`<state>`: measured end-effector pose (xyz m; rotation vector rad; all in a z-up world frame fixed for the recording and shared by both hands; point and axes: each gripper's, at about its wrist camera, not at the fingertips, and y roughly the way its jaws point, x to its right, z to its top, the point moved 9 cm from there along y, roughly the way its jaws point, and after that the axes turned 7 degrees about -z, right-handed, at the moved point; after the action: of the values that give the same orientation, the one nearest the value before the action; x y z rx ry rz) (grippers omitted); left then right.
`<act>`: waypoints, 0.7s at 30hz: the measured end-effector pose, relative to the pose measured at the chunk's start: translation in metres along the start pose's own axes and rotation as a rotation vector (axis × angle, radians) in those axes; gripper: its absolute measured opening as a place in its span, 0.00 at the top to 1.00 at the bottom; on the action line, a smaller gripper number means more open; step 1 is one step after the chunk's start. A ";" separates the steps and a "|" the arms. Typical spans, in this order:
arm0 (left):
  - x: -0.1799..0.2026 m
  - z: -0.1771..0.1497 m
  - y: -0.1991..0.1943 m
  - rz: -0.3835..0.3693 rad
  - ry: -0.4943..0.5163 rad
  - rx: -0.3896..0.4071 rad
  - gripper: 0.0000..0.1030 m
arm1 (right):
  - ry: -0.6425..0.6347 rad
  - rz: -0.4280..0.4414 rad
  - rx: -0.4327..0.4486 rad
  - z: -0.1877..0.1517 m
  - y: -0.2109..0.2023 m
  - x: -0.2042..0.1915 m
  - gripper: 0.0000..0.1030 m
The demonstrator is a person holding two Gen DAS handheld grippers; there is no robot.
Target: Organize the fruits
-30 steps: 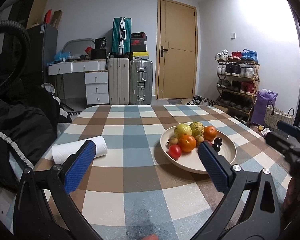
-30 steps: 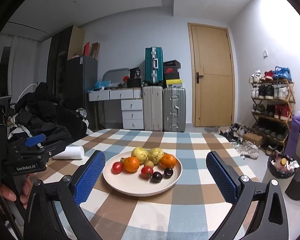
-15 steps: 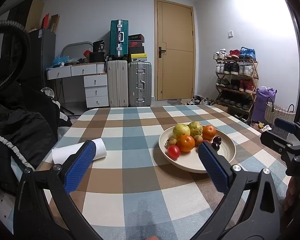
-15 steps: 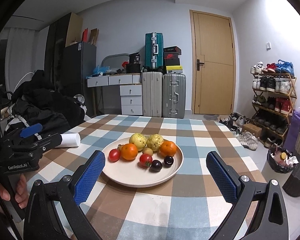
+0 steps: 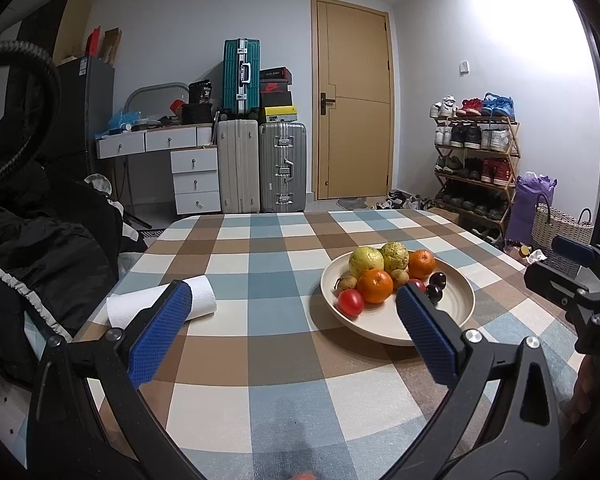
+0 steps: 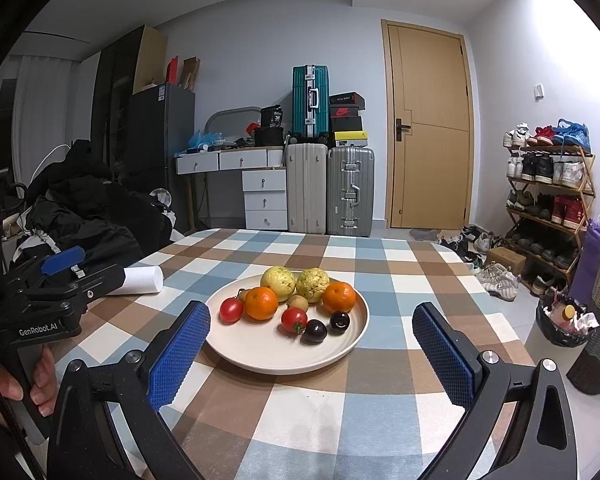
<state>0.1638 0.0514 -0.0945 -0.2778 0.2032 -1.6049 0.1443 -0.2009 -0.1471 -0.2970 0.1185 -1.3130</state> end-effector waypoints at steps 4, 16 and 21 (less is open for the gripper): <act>0.001 0.000 -0.001 -0.001 0.001 -0.001 0.01 | 0.001 0.000 -0.001 0.000 0.000 0.000 0.00; 0.001 0.000 -0.001 -0.001 0.001 -0.001 0.01 | 0.000 0.000 0.000 0.000 0.000 0.000 0.00; 0.001 0.000 -0.001 -0.001 0.002 -0.002 0.01 | 0.000 0.000 0.000 0.000 0.000 0.000 0.00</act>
<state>0.1630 0.0505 -0.0940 -0.2782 0.2059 -1.6064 0.1443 -0.2011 -0.1470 -0.2968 0.1191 -1.3127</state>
